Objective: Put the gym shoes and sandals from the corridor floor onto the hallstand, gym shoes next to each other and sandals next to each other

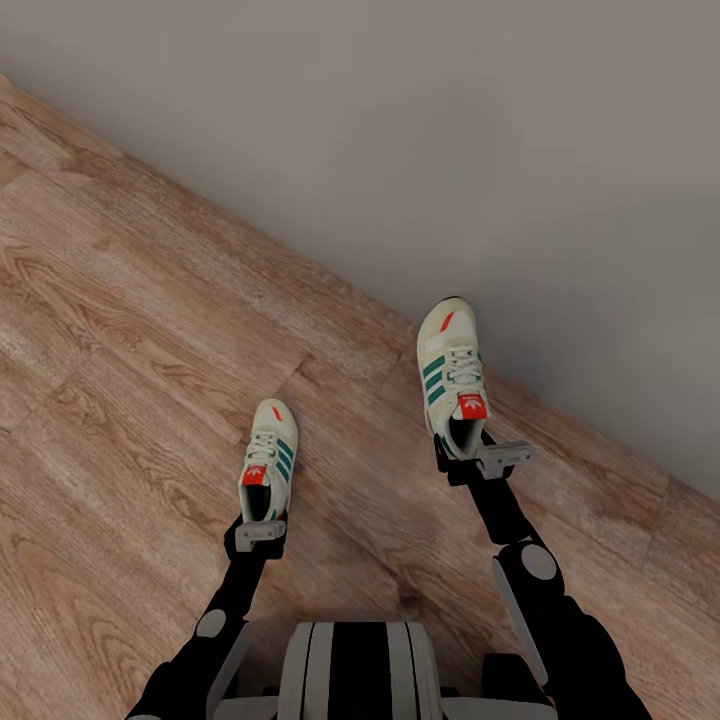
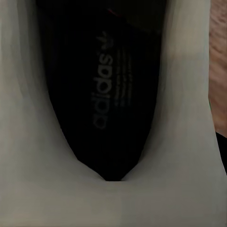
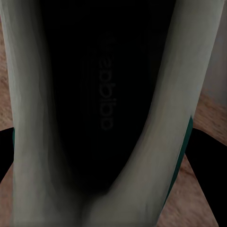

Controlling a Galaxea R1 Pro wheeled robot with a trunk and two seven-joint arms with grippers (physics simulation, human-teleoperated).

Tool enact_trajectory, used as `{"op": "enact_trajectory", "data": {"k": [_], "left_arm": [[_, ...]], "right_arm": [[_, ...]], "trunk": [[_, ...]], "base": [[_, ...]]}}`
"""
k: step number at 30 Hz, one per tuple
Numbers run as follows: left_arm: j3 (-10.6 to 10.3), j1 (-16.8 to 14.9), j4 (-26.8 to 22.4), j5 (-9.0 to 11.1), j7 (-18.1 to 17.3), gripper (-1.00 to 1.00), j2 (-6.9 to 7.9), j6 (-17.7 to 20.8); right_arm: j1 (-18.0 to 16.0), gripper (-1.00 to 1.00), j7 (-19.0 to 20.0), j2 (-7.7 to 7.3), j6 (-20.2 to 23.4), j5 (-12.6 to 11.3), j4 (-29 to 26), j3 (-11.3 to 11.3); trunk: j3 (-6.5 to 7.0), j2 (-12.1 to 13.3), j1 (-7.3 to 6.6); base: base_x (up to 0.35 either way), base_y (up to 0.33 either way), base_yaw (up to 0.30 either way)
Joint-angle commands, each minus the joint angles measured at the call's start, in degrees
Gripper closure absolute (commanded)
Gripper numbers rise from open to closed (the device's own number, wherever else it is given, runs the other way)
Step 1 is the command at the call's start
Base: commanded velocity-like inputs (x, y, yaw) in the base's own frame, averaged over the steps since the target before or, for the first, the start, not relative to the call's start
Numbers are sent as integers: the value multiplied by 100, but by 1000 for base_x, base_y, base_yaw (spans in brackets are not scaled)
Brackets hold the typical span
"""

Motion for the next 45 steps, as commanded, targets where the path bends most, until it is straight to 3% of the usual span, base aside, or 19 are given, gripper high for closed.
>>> {"op": "enact_trajectory", "data": {"k": [1,14,19,22,27,37,45], "left_arm": [[-10,-2,3,14,3,100,1,-17],[-24,7,-467,14,11,100,1,-13],[-17,7,-577,14,23,100,1,15],[-15,7,-885,20,22,100,19,300],[-18,11,-1481,57,6,100,160,1127],[1,58,-2418,70,2,100,190,2701],[7,68,-2466,99,2,100,186,2946]], "right_arm": [[0,100,11,3,-14,31,2,-7],[0,100,11,3,-14,31,2,-4],[1,100,11,3,-14,31,-4,-4],[1,100,12,10,22,31,-9,5],[1,100,3,38,112,31,-171,21],[1,100,-17,66,822,26,-220,37],[39,100,-22,69,847,22,-218,38]], "trunk": [[-2,-1,-1],[-2,-1,-1],[109,6,-14],[175,10,-21],[286,17,-34],[525,30,-60],[773,41,-81]], "base": [[0,0,0],[0,0,0],[0,0,0],[0,0,0],[0,0,0],[0,0,0],[0,0,0]]}}
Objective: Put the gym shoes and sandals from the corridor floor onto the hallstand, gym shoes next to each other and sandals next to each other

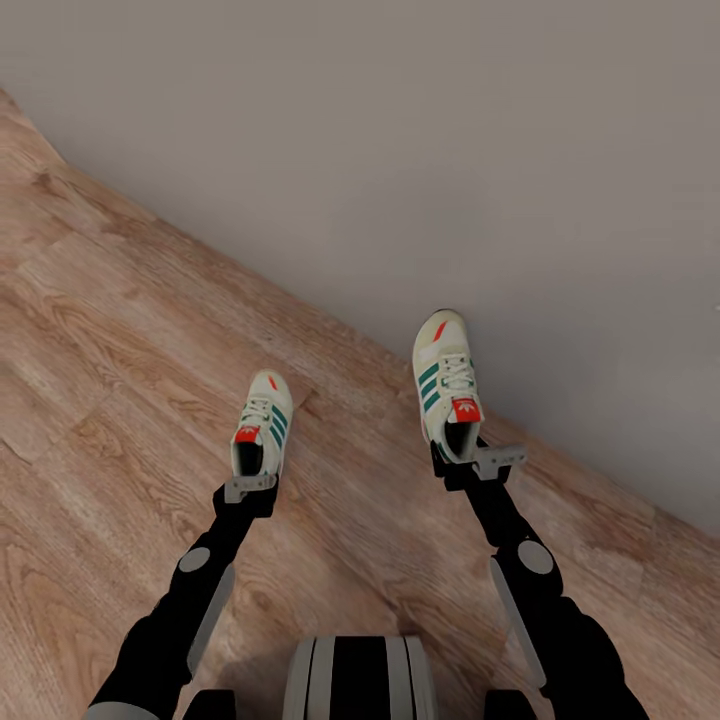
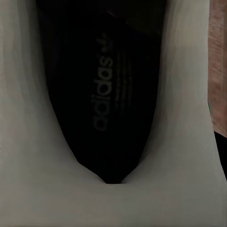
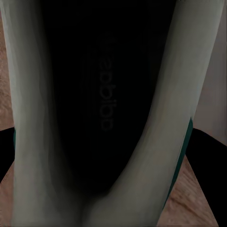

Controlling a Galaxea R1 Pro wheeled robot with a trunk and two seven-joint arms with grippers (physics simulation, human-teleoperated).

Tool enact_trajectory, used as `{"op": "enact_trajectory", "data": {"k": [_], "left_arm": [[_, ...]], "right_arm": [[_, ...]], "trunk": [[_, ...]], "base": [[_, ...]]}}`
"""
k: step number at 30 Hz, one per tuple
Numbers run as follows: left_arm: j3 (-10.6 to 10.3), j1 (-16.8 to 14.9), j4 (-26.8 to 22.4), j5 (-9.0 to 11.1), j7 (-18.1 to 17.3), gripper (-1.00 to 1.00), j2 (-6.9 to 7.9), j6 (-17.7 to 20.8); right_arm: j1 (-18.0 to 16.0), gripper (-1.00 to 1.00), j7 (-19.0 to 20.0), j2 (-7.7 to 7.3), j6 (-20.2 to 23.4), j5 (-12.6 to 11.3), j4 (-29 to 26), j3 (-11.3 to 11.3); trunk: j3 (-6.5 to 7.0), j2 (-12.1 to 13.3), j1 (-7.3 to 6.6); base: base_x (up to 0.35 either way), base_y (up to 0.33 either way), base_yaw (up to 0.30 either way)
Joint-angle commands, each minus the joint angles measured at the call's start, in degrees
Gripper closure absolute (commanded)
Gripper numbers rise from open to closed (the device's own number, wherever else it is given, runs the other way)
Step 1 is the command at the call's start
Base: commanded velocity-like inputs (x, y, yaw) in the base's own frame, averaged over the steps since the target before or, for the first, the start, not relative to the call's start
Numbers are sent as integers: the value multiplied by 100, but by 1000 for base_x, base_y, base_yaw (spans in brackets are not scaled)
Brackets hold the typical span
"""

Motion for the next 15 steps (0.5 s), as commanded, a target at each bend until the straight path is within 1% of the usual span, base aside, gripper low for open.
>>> {"op": "enact_trajectory", "data": {"k": [1,4,7,10,11,12,14,15], "left_arm": [[-1,0,-9,30,2,100,0,49],[35,0,-9,37,2,100,0,67],[121,1,-9,59,2,100,-6,77],[161,1,-9,201,2,100,-8,77],[172,1,-9,343,2,100,-6,76],[173,1,-9,357,2,100,-7,76],[174,1,-9,373,2,100,-8,76],[175,1,-9,379,2,100,-8,76]], "right_arm": [[18,100,7,0,24,30,-7,-6],[63,100,7,0,25,30,-7,-8],[86,100,6,1,25,33,-7,-4],[92,100,6,-1,24,31,-7,-4],[93,100,8,-3,25,30,-7,-3],[94,100,7,-3,25,30,-7,-2],[94,100,11,-3,25,30,-6,-3],[94,100,12,-3,23,30,-6,-5]], "trunk": [[29,0,-3],[124,4,-11],[219,8,-19],[301,12,-26],[323,14,-29],[346,15,-32],[346,15,-32],[348,15,-32]], "base": [[0,0,0],[0,0,0],[0,0,0],[0,0,0],[0,0,0],[0,0,0],[0,0,7],[0,0,155]]}}
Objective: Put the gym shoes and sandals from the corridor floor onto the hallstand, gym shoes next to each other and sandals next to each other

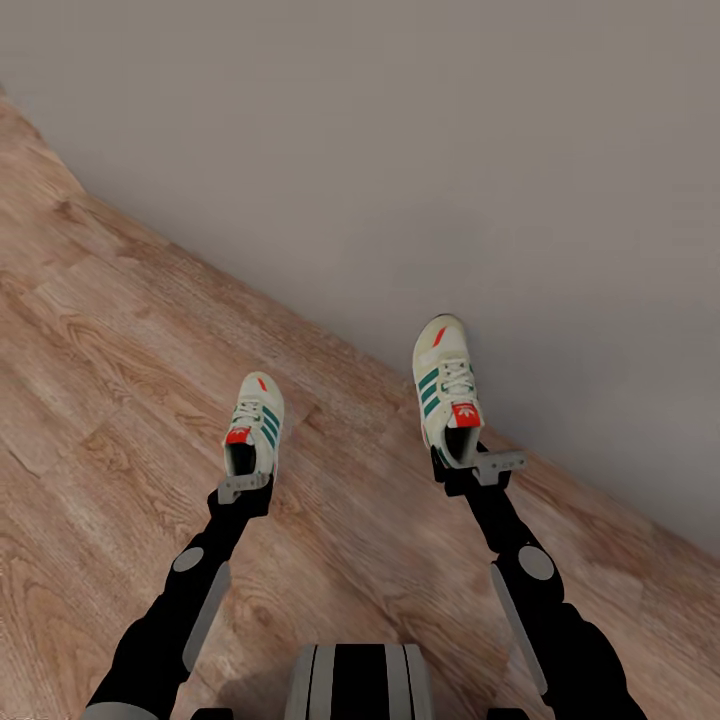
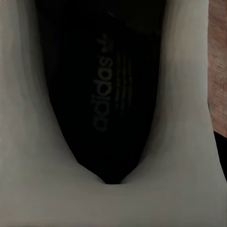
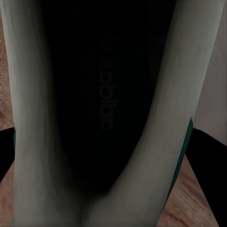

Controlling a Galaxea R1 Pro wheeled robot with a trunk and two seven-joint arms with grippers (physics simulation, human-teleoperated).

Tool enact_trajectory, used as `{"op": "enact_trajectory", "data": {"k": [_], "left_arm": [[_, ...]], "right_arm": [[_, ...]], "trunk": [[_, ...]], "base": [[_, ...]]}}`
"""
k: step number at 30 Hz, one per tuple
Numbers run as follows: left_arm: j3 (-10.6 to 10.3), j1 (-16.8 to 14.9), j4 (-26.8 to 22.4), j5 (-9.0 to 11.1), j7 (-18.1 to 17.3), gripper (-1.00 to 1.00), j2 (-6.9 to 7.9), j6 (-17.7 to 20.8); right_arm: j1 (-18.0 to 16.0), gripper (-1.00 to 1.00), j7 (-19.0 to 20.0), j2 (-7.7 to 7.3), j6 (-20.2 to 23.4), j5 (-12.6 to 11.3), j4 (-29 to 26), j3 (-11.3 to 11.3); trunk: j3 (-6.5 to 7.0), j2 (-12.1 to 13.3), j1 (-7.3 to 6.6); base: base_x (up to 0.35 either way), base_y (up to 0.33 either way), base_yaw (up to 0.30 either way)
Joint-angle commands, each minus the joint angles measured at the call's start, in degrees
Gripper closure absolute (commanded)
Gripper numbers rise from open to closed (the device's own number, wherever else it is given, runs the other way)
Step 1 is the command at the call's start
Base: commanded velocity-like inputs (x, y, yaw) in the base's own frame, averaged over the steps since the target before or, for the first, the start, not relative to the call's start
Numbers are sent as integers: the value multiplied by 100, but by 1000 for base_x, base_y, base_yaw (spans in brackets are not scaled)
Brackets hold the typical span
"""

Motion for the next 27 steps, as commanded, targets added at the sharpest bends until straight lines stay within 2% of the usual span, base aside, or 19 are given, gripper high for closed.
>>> {"op": "enact_trajectory", "data": {"k": [1,22,27], "left_arm": [[1,-1,-8,62,2,100,-2,33],[1,-1,-8,78,2,100,-2,34],[1,-1,-8,99,2,100,-2,38]], "right_arm": [[0,100,6,1,23,32,-8,-6],[0,100,4,1,17,33,-8,-8],[0,100,4,1,17,35,-8,-8]], "trunk": [[0,-1,-1],[89,-1,-1],[166,1,-6]], "base": [[0,0,229],[0,0,268],[0,0,224]]}}
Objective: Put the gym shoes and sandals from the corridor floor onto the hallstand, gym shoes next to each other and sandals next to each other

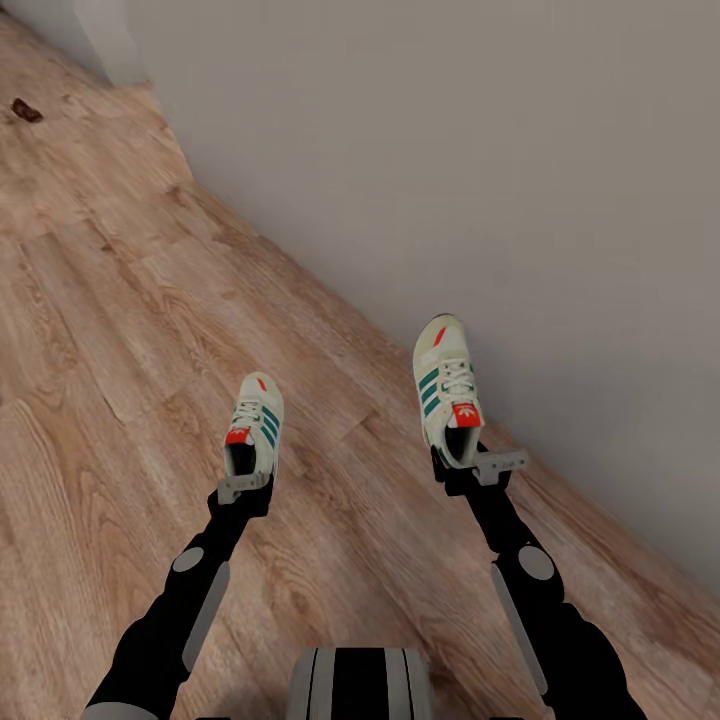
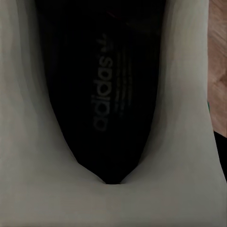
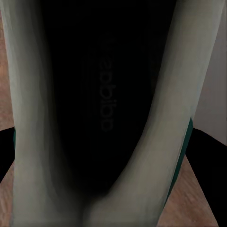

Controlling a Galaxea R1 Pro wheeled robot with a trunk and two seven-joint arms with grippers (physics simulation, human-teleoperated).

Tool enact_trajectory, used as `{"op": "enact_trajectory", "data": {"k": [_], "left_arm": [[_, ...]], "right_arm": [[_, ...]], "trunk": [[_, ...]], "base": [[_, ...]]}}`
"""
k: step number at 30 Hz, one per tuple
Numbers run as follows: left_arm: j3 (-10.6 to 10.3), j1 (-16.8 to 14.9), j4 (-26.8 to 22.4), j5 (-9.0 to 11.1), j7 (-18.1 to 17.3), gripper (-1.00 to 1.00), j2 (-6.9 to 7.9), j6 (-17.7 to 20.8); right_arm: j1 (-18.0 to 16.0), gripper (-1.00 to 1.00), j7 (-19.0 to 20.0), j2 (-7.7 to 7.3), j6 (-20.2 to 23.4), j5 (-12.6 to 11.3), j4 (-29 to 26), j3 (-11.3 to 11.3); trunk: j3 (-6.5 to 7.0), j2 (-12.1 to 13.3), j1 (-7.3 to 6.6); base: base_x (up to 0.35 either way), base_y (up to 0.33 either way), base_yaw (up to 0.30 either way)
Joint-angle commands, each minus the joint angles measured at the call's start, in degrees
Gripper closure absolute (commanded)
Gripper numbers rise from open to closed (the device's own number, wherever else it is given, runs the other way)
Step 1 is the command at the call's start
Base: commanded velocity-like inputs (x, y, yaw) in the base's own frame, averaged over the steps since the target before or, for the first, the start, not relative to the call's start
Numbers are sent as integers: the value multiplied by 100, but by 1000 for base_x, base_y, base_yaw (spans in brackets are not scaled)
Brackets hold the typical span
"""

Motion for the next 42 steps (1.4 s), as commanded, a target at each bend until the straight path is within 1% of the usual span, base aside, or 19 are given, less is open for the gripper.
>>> {"op": "enact_trajectory", "data": {"k": [1,17,42], "left_arm": [[1,-1,-7,61,2,100,-2,34],[1,-1,-7,75,2,100,-2,37],[1,-1,-7,77,2,100,-2,38]], "right_arm": [[0,100,9,1,23,31,-8,-2],[0,100,10,1,23,32,-8,-4],[0,100,11,1,23,27,-8,-4]], "trunk": [[27,0,-3],[500,22,-45],[1274,55,-109]], "base": [[0,0,214],[0,0,188],[0,0,129]]}}
